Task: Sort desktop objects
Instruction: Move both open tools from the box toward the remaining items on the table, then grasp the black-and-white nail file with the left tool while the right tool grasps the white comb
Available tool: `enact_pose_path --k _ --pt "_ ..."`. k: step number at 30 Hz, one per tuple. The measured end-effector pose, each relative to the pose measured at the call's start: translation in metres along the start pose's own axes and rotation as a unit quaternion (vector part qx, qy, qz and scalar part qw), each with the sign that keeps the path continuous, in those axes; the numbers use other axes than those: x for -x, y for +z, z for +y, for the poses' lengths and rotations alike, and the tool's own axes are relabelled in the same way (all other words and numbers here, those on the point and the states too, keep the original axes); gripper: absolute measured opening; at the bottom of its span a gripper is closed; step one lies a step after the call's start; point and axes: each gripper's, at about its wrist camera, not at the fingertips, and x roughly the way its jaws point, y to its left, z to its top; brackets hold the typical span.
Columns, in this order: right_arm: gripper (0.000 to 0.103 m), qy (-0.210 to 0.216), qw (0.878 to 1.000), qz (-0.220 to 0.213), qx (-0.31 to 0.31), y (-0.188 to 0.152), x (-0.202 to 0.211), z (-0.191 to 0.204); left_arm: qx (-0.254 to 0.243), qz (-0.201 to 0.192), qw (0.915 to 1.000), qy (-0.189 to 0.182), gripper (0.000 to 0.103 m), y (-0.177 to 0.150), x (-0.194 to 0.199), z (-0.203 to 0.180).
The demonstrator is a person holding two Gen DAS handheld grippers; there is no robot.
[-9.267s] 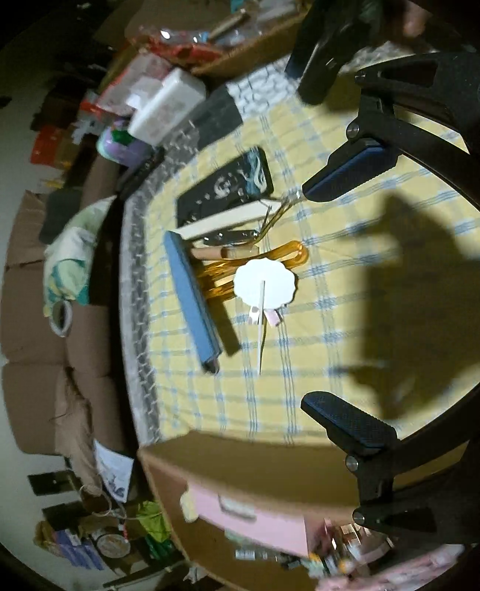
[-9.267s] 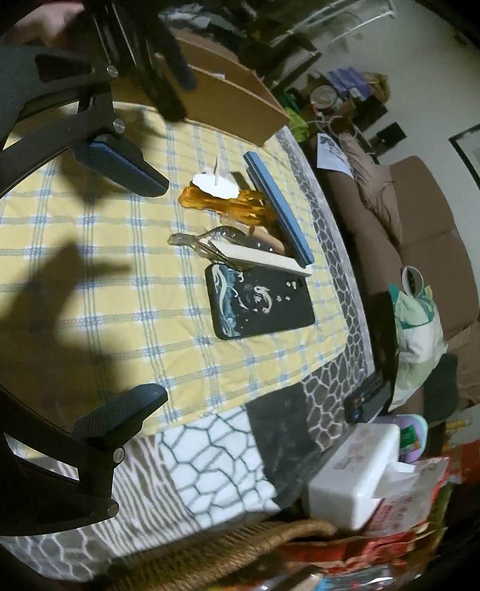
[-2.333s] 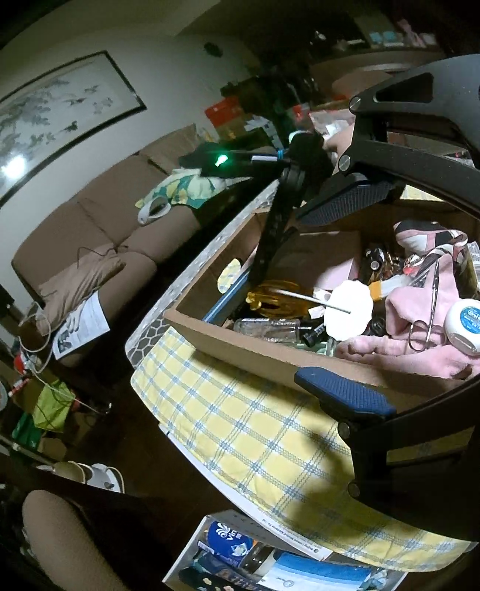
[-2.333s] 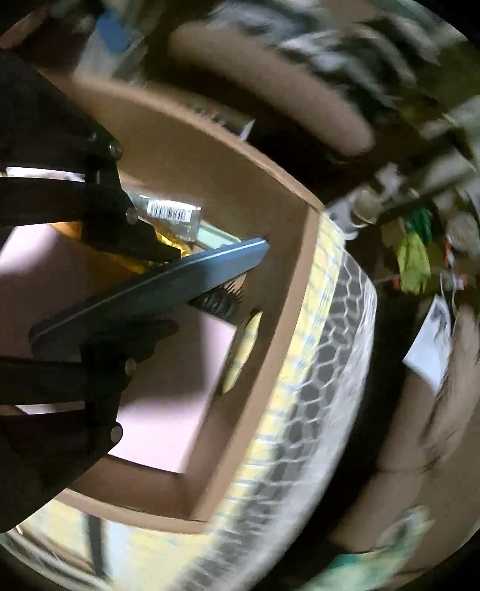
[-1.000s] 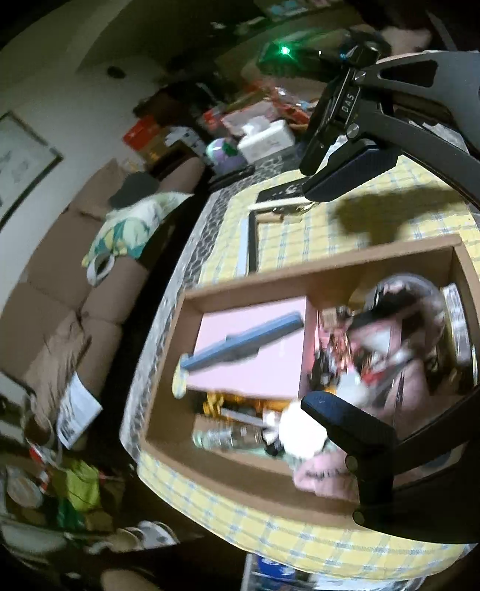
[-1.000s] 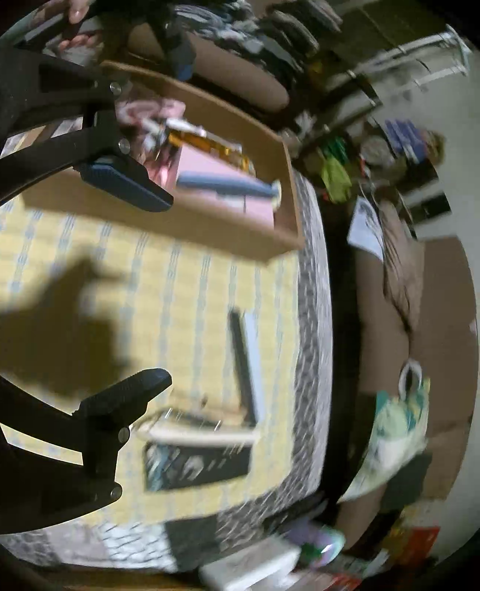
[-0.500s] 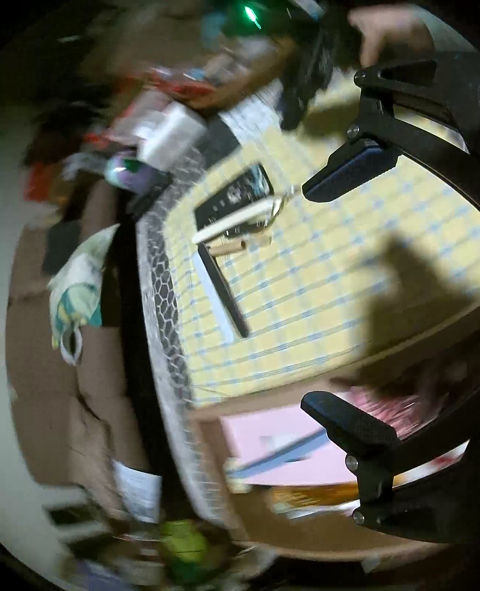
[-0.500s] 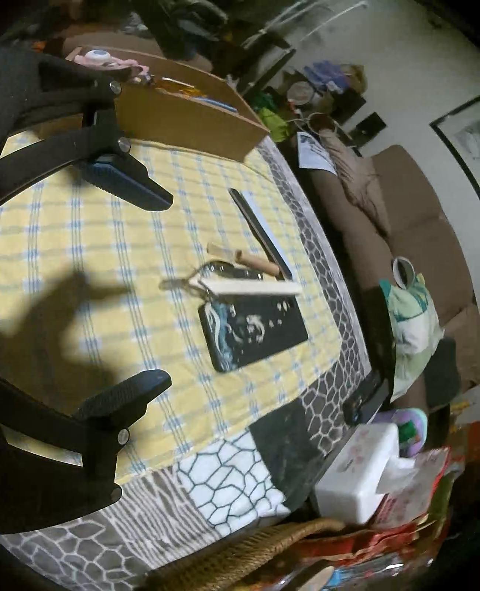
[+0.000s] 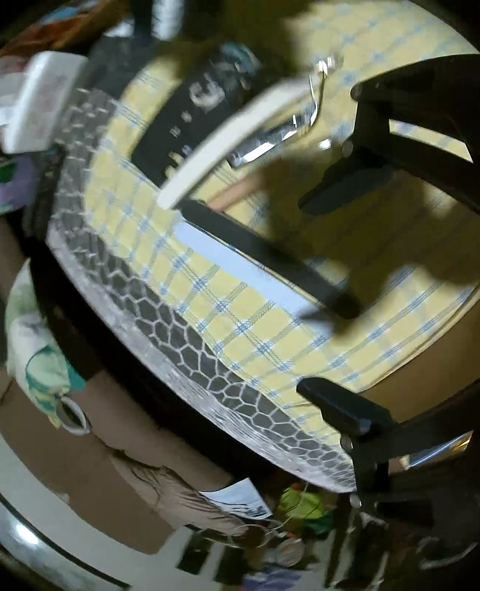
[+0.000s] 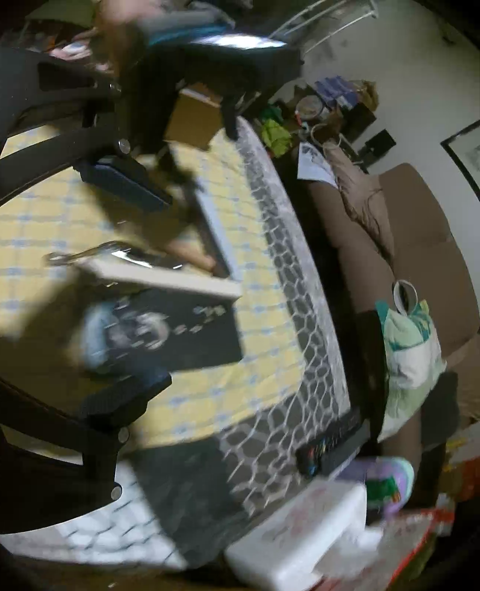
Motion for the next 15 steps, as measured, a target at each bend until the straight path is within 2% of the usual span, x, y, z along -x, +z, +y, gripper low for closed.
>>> enact_pose_path --k 4,5,11,14,15 --pt "0.064 0.007 1.0 0.026 0.004 0.019 -0.041 0.002 -0.025 0.025 0.9993 0.012 0.066 0.003 -0.031 0.001" --pt "0.06 0.006 0.999 0.031 0.008 0.02 -0.048 0.003 -0.028 0.029 0.9991 0.011 0.066 0.003 -0.036 0.002" --pt "0.06 -0.021 0.998 0.057 0.028 0.025 -0.089 0.012 -0.04 0.029 0.9988 0.004 0.066 0.006 -0.054 0.0" --pt "0.056 -0.035 0.996 0.07 0.047 0.023 -0.1 0.018 -0.039 0.041 0.9984 -0.003 0.055 0.01 -0.062 -0.002" --pt "0.046 -0.044 0.995 0.069 0.06 0.021 -0.102 0.023 -0.036 0.035 0.9987 -0.01 0.048 0.01 -0.061 -0.002"
